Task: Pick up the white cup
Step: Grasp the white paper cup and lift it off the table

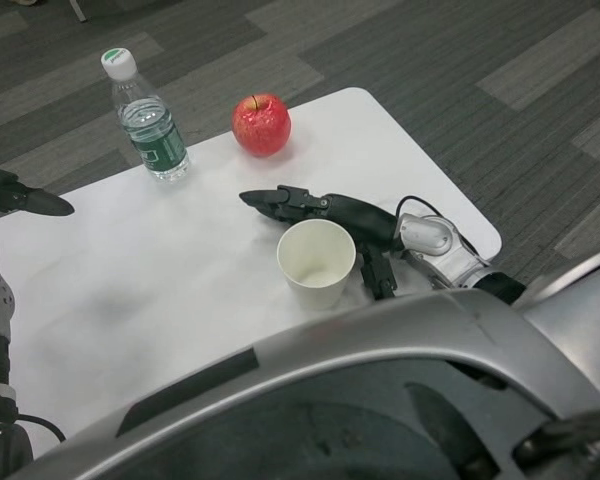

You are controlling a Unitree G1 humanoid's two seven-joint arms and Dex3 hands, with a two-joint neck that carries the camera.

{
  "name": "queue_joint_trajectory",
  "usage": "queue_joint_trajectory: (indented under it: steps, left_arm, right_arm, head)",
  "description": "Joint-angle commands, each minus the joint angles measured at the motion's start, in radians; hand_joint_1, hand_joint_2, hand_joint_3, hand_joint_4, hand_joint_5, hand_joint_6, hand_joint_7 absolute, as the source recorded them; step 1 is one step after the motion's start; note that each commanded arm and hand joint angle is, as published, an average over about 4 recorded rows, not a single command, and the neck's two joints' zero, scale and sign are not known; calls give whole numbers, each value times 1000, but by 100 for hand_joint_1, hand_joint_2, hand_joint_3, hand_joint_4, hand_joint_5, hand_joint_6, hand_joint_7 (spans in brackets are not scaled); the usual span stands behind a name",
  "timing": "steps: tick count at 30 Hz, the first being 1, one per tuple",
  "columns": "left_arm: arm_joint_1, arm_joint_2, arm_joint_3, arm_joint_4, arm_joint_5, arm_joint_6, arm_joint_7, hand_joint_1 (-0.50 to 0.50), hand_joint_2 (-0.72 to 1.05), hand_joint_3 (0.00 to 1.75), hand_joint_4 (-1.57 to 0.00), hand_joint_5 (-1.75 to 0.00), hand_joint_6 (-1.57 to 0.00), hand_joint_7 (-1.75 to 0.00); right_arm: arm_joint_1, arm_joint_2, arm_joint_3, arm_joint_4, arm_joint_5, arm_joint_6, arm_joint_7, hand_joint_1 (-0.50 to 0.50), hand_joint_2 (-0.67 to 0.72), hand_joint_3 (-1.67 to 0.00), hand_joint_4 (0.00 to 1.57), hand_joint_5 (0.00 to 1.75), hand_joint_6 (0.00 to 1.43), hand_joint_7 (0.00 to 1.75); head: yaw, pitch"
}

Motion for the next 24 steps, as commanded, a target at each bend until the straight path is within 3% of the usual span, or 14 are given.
queue_joint_trajectory:
  steps: [1, 3, 7, 13, 17, 24]
  left_arm:
    - [12, 2, 10, 3, -7, -10, -3, -37, -55, 9, 0, -21, 0, -42]
    - [13, 2, 11, 3, -10, -10, -3, -37, -55, 9, 0, -21, 0, -42]
    - [15, 2, 15, 3, -12, -11, -4, -37, -55, 9, 0, -21, 0, -42]
    - [18, 0, 18, 4, -17, -12, -4, -37, -55, 9, 0, -21, 0, -42]
    - [18, -1, 18, 9, -18, -15, -4, -37, -55, 9, 0, -21, 0, -42]
    - [18, -1, 14, 25, -19, -16, -4, -37, -55, 9, 0, -21, 0, -42]
  right_arm:
    - [-22, 16, -2, 27, -7, -11, -42, -42, 66, -4, 0, 0, 0, 14]
    - [-23, 18, 1, 35, -7, -16, -62, -42, 66, 0, 0, 0, 0, 14]
    - [-23, 20, 4, 39, -9, -24, -104, -42, 66, -8, 0, 0, 0, 14]
    - [-14, 37, 17, 71, -8, -87, -222, -42, 66, -8, 0, 0, 0, 12]
    - [3, 47, 18, 85, -7, -110, -268, -42, 61, -10, 0, 0, 0, 7]
    - [30, 60, 29, 89, -8, -109, -291, -42, 46, -32, 0, 0, 0, 7]
  head:
    - [4, 5]
    - [7, 6]
    - [13, 8]
    - [20, 6]
    - [21, 3]
    - [21, -5]
